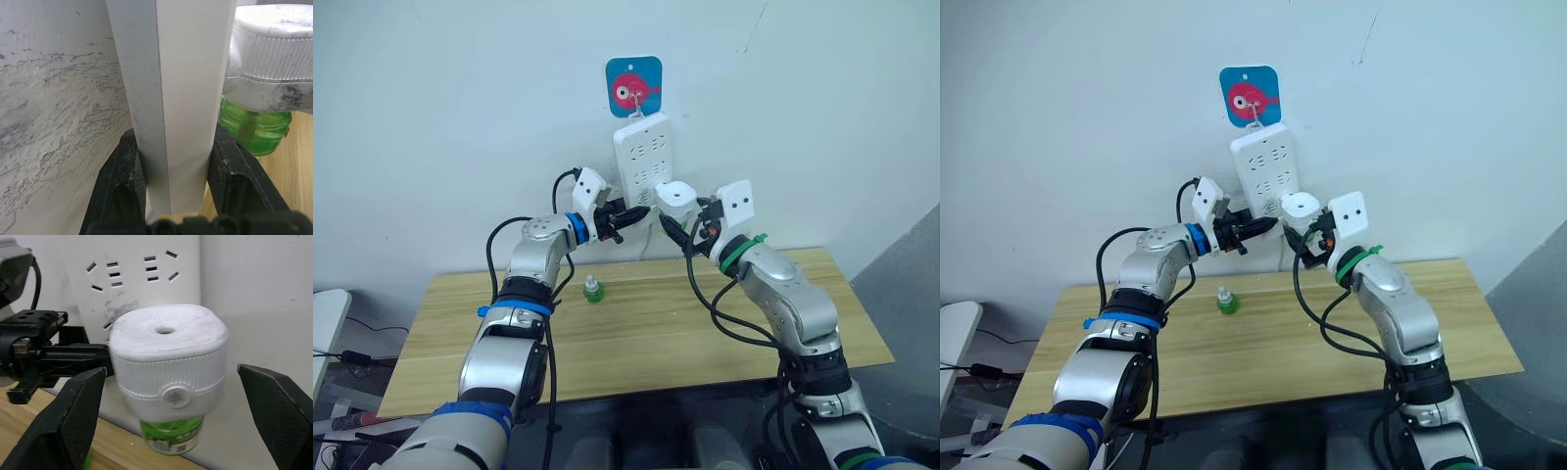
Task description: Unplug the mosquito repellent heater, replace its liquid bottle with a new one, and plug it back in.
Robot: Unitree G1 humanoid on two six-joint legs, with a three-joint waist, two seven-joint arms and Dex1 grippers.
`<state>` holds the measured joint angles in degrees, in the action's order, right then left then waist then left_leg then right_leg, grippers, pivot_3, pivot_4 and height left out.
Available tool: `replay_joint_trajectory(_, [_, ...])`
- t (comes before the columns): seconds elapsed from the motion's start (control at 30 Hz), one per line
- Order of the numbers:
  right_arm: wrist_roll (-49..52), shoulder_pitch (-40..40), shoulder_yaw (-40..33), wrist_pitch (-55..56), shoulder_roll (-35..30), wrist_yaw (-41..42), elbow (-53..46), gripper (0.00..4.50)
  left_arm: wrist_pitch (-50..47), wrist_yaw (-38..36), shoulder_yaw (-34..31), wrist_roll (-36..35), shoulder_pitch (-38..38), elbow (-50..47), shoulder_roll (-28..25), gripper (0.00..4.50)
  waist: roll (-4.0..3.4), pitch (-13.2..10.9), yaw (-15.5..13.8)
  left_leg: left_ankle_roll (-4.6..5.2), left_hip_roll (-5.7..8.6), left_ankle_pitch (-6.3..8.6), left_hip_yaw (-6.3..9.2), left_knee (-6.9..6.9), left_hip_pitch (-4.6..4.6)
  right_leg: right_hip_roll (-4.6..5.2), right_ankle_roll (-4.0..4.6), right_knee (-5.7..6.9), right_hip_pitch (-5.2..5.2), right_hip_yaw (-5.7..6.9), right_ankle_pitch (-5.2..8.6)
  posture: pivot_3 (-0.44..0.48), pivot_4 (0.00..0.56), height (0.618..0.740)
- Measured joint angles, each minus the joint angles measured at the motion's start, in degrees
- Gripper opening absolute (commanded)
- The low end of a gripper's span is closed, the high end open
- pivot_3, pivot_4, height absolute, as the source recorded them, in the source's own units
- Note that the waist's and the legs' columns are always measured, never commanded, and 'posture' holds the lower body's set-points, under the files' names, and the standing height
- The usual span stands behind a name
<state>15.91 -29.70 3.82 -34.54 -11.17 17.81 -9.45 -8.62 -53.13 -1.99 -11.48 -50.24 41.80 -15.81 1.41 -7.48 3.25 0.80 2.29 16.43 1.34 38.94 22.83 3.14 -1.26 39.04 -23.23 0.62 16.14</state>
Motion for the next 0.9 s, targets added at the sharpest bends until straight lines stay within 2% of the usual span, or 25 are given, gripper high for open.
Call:
replay_joint_trajectory(0.17, [1.01,-2.25,-0.33,2.72,0.18,3.67,3.95,4.50,-0.50,0.00,0.00,0.00,0.31,-0.79,-0.04,1.34,0.00,0.00,0.01,-0.02,0.00,-0.01,0.00,0.00,0.01,0.00,0.00,0.00,-0.01,0.00,0.00,-0.082,0.120,0.740])
replay_joint_trajectory(0.27, [1.05,-3.11,-0.28,4.05,0.29,5.15,5.68,3.88,-0.62,0.06,0.00,0.00,0.31,-0.82,-0.01,1.34,-0.01,0.01,0.00,-0.03,0.00,-0.02,0.00,0.00,0.01,0.00,0.00,0.00,-0.01,-0.01,0.00,-0.075,0.119,0.740])
replay_joint_trajectory(0.37, [1.04,-3.16,-0.32,5.48,0.29,6.12,6.88,2.94,-0.62,0.31,0.00,0.00,0.31,-0.81,0.02,1.34,-0.01,0.01,-0.01,-0.11,0.00,-0.06,0.00,0.00,0.00,0.00,0.00,0.01,-0.01,-0.01,0.00,-0.074,0.121,0.740])
replay_joint_trajectory(0.63, [1.12,-2.01,-0.66,5.46,-1.20,6.86,5.09,2.95,0.20,0.75,0.17,0.00,0.24,-0.67,0.92,1.34,-0.01,0.01,-0.14,-0.14,0.00,-0.08,0.00,0.00,0.04,0.01,0.00,-0.02,-0.02,0.00,0.00,-0.067,0.122,0.740])
replay_joint_trajectory(0.9, [5.80,5.50,-5.33,-0.41,-8.95,9.34,-7.73,2.95,1.27,1.92,0.41,0.48,0.33,-0.33,-0.04,1.34,-0.02,-0.01,-0.51,0.00,0.01,0.00,-0.06,0.00,0.04,0.01,0.01,0.00,-0.04,-0.08,-0.01,-0.065,0.123,0.740])
